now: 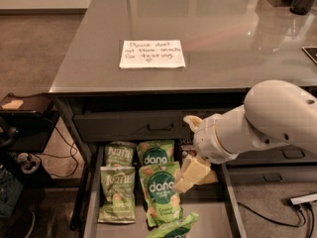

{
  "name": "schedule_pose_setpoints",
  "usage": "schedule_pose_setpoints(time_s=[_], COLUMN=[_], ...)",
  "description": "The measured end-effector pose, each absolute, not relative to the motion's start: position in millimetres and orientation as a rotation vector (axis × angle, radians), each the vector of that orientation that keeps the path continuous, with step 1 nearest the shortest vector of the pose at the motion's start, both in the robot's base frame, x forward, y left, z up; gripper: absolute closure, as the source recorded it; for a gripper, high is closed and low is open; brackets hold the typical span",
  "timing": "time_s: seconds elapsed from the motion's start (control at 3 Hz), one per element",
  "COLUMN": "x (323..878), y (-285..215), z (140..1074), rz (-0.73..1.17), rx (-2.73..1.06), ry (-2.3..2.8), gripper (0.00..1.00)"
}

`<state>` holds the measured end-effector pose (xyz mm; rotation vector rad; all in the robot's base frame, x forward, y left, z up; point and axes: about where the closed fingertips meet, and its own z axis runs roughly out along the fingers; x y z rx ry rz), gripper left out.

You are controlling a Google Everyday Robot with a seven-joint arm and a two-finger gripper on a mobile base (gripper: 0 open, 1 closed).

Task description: Pick green jalapeno chip bag from middle drawer and place on counter

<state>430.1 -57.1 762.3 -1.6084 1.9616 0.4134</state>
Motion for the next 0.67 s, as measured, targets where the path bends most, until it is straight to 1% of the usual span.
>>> schedule_pose_setpoints(time_s=[0.33, 0.67], x=[428, 425], y=[-56, -42], z=[731, 675], rz=[0.415, 0.442], rx=[-1.672, -1.733], ry=[1.95, 1.886], gripper=[0.0, 0.0])
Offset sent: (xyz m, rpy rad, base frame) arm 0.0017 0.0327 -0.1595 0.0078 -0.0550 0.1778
